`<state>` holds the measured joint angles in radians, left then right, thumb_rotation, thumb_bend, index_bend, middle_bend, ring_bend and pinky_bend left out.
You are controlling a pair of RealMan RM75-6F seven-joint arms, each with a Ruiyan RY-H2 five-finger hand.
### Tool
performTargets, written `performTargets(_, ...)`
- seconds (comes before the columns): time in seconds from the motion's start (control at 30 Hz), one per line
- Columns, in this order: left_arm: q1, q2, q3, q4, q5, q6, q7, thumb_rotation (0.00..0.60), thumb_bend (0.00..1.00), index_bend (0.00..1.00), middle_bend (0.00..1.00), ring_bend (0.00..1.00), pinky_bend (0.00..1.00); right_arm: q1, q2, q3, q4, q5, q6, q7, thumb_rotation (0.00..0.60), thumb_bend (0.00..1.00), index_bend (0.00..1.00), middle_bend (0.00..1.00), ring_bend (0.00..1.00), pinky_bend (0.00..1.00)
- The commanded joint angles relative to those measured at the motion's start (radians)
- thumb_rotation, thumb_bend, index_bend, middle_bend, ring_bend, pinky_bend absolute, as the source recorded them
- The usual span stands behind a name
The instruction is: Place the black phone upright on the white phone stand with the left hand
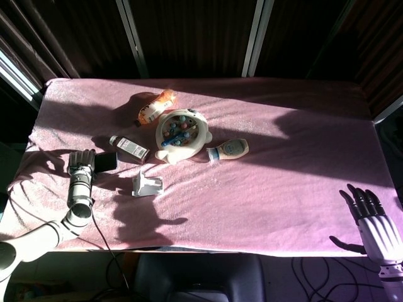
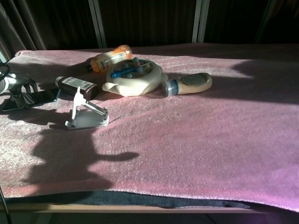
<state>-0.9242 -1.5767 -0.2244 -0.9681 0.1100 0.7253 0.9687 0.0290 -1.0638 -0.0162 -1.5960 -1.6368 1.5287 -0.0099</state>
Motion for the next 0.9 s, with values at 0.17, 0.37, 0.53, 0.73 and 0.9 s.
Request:
performTargets(0.17,0.136,0.089,-0.028,-0.136,0.393,0.086,-0.363,0.6,0.39,0.84,1.0,0.68,0.22,0.0,-0.001,-0.001,-0.002,0.0,-0.002,-0.005,0.6,0.12,0.0,0.0,0.0,0.0)
performTargets(0.37,0.236,0.149,-0.079,-0.229,0.611,0.132,-0.685,0.6,0.4,0.84,1.0,0.68,0.22,0.0,-0.001,0.0,-0.003,0.002,-0.002,-0.004,0.6,0.12,0.0,0.0,0.0,0.0)
performTargets(0.53,0.326,0.201,-0.126,-0.333,0.765,0.171,-0.984,0.6,0.41,0.84,1.0,0.68,0.22,0.001,0.0,0.001,-0.004,0.004,-0.004,-0.004,0.6,0.12,0.0,0.0,0.0,0.0)
performTargets(0.73,0.443,0.321,-0.173,-0.583,0.906,0.093,-1.418,0.6,0.41,0.85,1.0,0.67,0.21,0.002,-0.003,-0.003,-0.006,-0.001,-0.009,-0.018,0.6,0.12,0.0,0.0,0.0,0.0)
performTargets(0.9,0.543,0.382,-0.117,-0.67,1.238,0.114,-1.793,0.6,0.41,0.85,1.0,0.67,0.2,0.0,-0.003,-0.008,-0.008,-0.009,-0.006,-0.018,0.6,0.12,0.0,0.0,0.0,0.0)
